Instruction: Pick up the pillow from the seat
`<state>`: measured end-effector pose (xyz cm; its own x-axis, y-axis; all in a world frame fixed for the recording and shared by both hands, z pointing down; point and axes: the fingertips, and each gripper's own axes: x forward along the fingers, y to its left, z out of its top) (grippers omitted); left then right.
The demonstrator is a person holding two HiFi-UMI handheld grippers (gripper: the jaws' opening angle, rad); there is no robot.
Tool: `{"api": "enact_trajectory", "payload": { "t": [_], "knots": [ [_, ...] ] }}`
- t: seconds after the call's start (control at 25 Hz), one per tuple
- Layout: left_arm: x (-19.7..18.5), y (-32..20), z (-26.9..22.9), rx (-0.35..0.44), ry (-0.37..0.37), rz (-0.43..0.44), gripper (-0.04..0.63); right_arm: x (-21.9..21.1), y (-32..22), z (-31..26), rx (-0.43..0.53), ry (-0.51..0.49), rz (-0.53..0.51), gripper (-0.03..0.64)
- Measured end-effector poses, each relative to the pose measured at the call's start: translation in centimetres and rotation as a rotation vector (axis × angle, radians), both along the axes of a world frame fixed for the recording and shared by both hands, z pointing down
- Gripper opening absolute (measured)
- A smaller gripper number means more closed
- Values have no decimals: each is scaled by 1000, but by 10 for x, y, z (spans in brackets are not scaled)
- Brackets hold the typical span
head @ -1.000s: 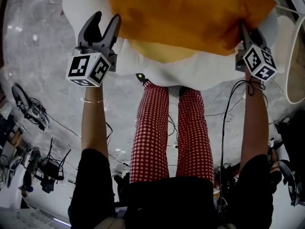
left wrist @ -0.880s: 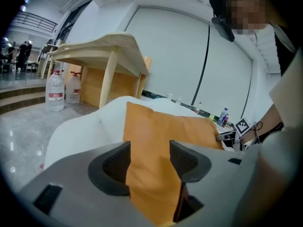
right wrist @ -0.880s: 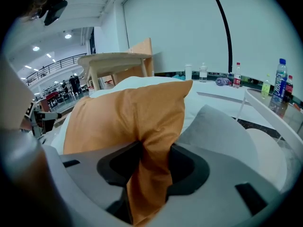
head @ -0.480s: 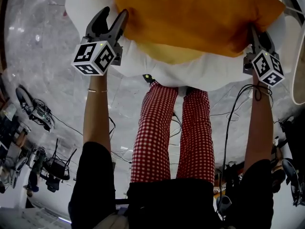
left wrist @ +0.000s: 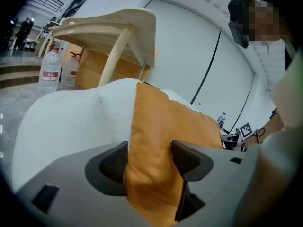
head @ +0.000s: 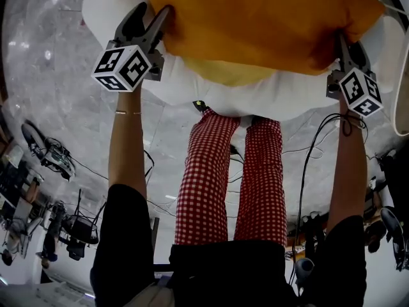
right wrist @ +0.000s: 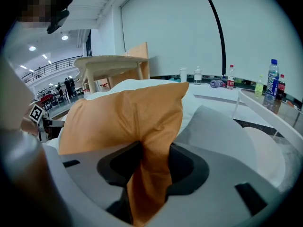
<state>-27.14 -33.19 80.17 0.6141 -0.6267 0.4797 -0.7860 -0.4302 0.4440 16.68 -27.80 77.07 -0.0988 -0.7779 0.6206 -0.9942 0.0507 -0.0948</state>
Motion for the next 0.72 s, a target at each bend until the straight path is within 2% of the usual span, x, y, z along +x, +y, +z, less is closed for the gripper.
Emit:
{"api": "enact_trajectory", "payload": {
  "t": [0.16,0.32,0.48,0.72],
  "knots": [
    [3,-2,3,-12,36,42,282,-1,0,1,-7,3,2,179],
    [10,-4,-2,12,43,85,282,0,-1,2,-5,-1,2,179],
    [15,-5,2,-10,75,111,282,-1,0,3,-7,-4,1,179],
    [18,-13,8,14,13,98,279,-2,-4,6,0,-13,2,179]
  ]
}}
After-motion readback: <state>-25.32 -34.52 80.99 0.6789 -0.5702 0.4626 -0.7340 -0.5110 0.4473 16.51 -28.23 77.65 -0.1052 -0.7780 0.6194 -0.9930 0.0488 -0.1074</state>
